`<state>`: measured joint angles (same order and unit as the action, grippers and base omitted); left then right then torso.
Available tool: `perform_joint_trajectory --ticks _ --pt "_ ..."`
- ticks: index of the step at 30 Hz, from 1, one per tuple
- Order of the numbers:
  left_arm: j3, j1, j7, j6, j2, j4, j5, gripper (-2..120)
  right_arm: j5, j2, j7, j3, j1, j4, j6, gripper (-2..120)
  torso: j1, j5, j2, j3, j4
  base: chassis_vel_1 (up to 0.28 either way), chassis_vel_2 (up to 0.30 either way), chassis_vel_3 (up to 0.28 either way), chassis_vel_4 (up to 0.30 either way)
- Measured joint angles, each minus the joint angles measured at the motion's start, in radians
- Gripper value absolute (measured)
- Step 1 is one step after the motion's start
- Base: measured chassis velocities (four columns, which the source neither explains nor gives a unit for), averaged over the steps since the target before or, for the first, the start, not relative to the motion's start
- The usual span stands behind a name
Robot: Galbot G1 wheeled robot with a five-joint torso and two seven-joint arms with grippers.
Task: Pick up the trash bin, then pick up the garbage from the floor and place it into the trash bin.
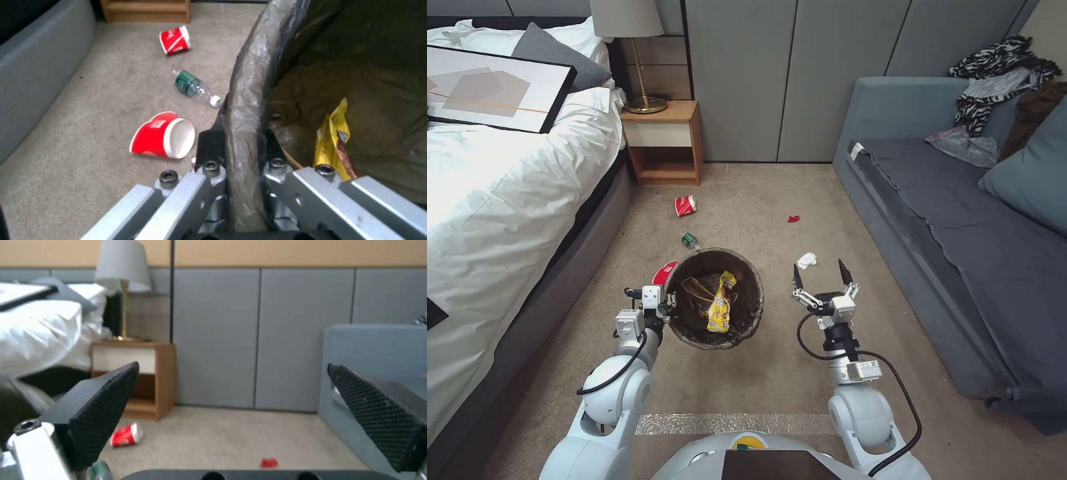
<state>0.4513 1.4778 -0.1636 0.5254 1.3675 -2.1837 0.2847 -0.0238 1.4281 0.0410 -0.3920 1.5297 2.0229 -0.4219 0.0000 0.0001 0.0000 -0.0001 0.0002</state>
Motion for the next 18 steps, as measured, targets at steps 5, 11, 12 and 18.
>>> perform_joint_trajectory --ticks 5,11,12,18 --pt "0.007 0.002 0.001 -0.003 0.001 -0.001 0.001 3 -0.002 0.008 0.006 -0.034 0.014 -0.05 -0.029 100 0.0 0.0001 0.0 0.0 -0.0002 0.0 0.0 0.0 0.0" --pt "0.012 0.002 0.001 -0.004 0.002 -0.004 0.009 3 -0.014 0.014 0.004 -0.057 0.021 -0.095 -0.049 100 0.0 0.0 0.0 0.0 -0.0002 0.0 0.0 0.0 0.0" --pt "0.012 0.002 0.001 -0.004 0.002 -0.004 0.009 3 -0.014 0.014 0.004 -0.057 0.021 -0.095 -0.049 100 0.0 0.0 0.0 0.0 -0.0002 0.0 0.0 0.0 0.0" --pt "0.013 0.002 0.002 -0.004 0.001 -0.006 0.011 3 -0.017 0.016 0.0 -0.059 0.008 -0.106 -0.053 100 0.0 -0.0001 0.0 0.0 -0.0002 0.0 0.0 0.0 0.0"
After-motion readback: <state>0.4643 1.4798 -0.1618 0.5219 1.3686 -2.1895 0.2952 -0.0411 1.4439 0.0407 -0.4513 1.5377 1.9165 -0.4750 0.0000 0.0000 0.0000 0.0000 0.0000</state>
